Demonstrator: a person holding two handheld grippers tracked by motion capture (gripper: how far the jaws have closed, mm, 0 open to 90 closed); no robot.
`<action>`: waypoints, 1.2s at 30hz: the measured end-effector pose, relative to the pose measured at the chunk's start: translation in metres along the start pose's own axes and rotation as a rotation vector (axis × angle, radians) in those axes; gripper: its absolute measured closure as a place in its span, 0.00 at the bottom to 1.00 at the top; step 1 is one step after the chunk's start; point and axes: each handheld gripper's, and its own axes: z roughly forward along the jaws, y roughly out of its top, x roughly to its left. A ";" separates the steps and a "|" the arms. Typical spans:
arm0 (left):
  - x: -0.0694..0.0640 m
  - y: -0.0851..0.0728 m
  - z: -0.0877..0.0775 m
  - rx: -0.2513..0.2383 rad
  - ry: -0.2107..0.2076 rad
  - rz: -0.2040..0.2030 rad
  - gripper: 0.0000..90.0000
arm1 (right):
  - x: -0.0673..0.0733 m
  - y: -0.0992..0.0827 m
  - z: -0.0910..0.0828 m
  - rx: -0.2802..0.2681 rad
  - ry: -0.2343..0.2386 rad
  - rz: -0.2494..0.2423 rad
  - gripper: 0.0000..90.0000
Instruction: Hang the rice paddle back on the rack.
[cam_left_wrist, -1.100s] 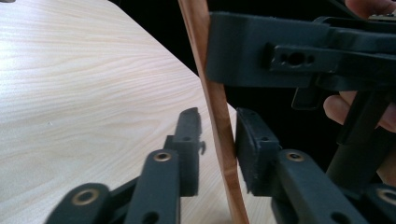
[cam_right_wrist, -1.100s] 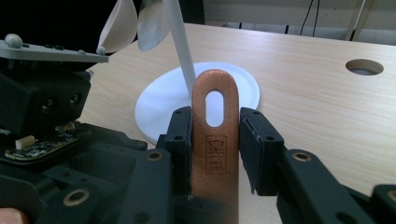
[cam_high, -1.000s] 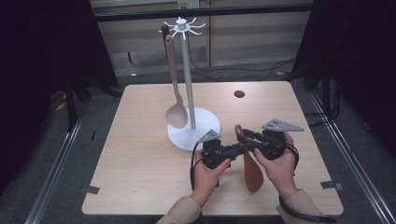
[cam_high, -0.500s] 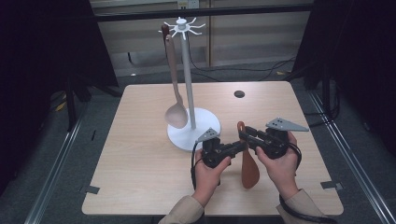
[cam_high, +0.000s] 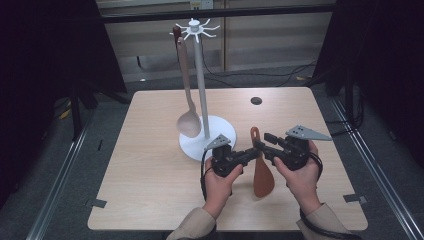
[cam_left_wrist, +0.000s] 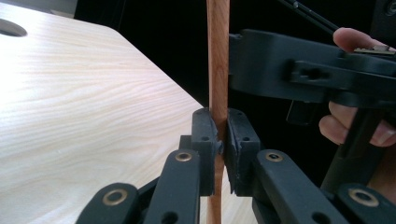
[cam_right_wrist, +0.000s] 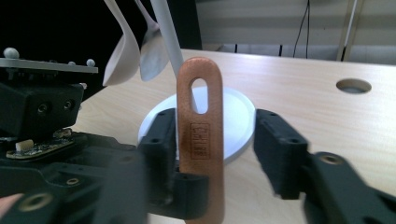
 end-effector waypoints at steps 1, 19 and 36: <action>0.001 0.001 -0.002 0.000 0.002 0.004 0.92 | -0.001 0.001 -0.001 -0.007 -0.008 0.001 0.47; 0.007 0.024 -0.038 -0.025 0.036 0.060 0.92 | -0.026 -0.016 0.003 0.044 -0.124 -0.014 0.18; 0.001 0.041 -0.057 -0.038 0.030 0.106 0.92 | -0.033 -0.031 0.010 0.118 -0.091 -0.047 0.08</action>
